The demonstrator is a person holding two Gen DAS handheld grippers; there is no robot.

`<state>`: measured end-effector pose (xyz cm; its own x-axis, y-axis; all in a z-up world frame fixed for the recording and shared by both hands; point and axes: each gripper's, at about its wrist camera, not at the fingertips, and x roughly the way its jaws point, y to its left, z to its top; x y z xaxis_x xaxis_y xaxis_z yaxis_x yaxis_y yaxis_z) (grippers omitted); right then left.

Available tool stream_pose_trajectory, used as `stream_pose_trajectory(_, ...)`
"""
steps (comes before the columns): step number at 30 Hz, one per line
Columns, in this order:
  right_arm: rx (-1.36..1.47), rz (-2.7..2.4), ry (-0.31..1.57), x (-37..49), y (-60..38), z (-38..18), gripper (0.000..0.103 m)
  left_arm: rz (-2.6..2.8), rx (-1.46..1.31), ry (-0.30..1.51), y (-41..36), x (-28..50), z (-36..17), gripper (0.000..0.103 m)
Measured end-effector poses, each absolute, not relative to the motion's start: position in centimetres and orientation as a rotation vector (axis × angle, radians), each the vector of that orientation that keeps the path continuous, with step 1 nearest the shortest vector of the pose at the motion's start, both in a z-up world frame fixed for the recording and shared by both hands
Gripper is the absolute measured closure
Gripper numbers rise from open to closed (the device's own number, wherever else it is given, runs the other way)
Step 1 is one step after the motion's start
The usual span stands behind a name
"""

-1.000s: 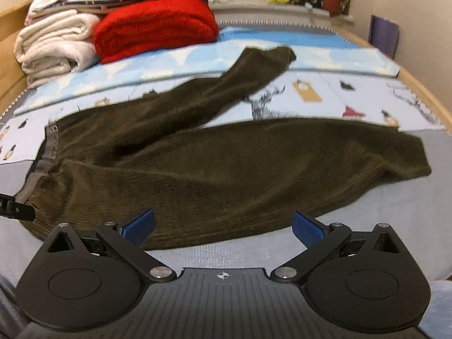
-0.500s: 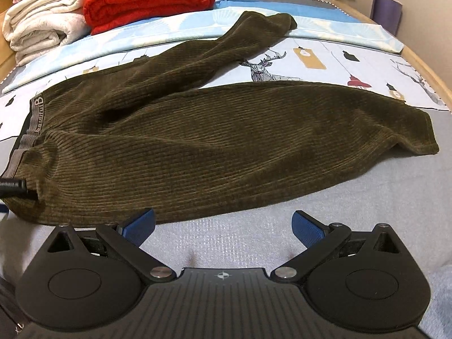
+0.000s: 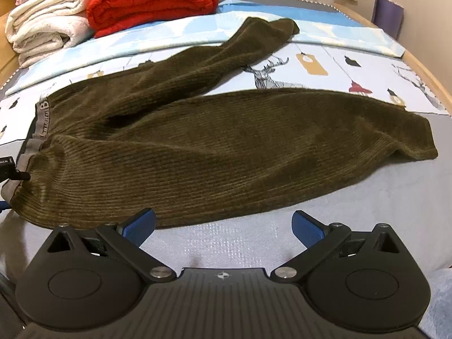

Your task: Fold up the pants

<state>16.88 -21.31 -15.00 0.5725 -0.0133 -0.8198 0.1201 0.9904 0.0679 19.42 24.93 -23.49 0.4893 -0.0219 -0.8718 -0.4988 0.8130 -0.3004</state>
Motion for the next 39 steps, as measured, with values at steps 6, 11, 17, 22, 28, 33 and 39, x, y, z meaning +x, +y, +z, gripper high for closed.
stream_pose_trajectory(6, 0.094, -0.089, 0.967, 16.7, -21.3, -15.3, 0.001, 0.288, -0.584, 1.033, 24.6, 19.4, -20.9, 0.078)
stream_pose_trajectory(11, 0.101, -0.120, 0.967, 17.0, -21.8, -14.8, 0.001, 0.344, -0.501, 1.017, 25.3, 19.1, -16.8, 0.081)
stream_pose_trajectory(17, 0.174, -0.161, 0.938, 17.6, -23.7, -14.2, 0.001, 0.433, -0.441, 1.007, 31.1, 17.4, -15.1, 0.081)
stream_pose_trajectory(22, 0.293, -0.292, 0.913, 17.6, -29.3, -15.0, 0.001, 0.609, -0.426, 1.026, 35.5, 17.5, -16.1, 0.080)
stream_pose_trajectory(28, 0.542, -0.662, 0.882, 18.1, -43.9, -18.4, 0.005, 0.663, -0.308, 1.064, 33.6, 18.2, -17.5, 0.069)
stream_pose_trajectory(33, 0.924, -0.822, 0.952, 17.4, -52.6, -24.4, 0.007, 0.712, -0.319, 1.110, 34.4, 19.3, -19.0, 0.056)
stream_pose_trajectory(39, 0.731, -0.816, 0.933, 19.7, -50.4, -25.4, 0.078, 0.703, -0.299, 1.147, 34.7, 19.5, -19.1, 0.063)
